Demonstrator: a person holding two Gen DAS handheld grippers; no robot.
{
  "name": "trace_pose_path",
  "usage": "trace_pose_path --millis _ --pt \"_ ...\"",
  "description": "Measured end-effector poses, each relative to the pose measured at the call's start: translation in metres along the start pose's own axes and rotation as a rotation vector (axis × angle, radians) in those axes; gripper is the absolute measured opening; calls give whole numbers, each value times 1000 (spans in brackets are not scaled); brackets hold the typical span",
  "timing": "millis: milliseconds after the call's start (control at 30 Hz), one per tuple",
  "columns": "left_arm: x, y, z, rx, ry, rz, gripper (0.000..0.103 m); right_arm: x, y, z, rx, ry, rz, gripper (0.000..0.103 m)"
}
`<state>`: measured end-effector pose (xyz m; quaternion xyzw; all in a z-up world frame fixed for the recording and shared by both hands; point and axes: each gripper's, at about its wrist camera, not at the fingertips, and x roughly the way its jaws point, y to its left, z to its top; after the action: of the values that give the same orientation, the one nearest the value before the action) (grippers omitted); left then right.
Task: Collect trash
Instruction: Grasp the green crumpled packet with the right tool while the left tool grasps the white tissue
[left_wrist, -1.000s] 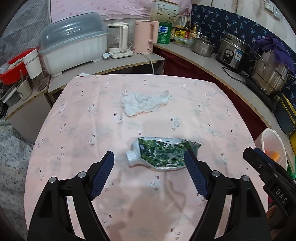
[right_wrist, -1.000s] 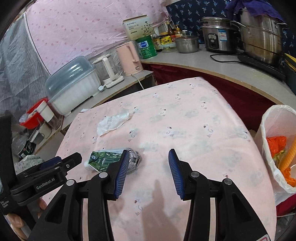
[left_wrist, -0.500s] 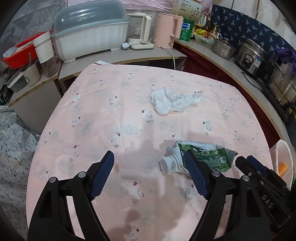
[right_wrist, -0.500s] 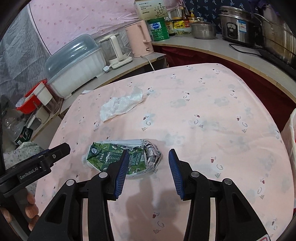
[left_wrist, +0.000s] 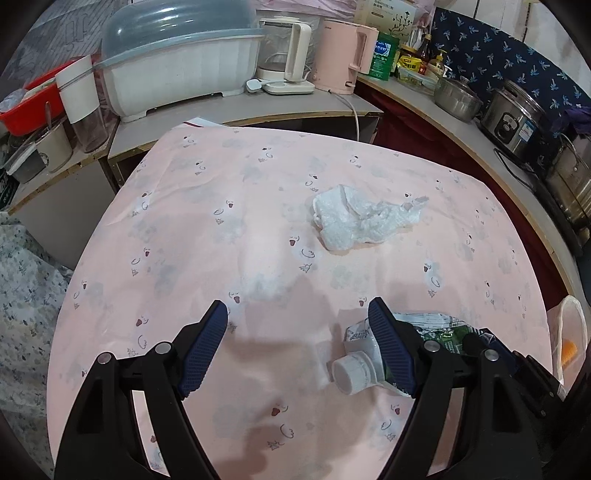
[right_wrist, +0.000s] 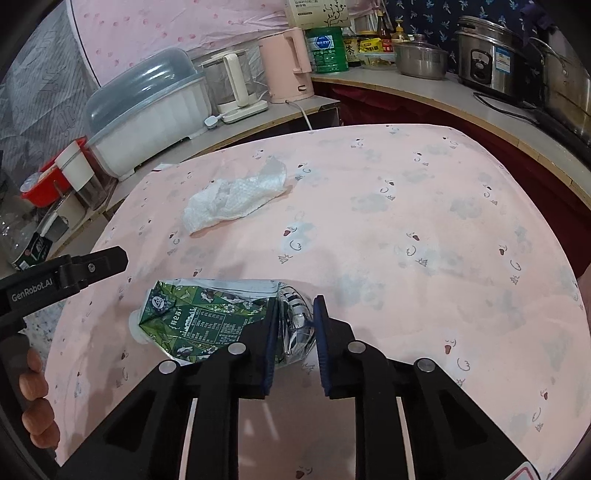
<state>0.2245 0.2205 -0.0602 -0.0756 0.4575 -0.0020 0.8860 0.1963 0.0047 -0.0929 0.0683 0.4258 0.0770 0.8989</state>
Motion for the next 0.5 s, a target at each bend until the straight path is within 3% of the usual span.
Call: trace_pose_path --millis 500 --pt "72 -24 46 16 29 -1 76 -14 -75 38 174 -129 -102 15"
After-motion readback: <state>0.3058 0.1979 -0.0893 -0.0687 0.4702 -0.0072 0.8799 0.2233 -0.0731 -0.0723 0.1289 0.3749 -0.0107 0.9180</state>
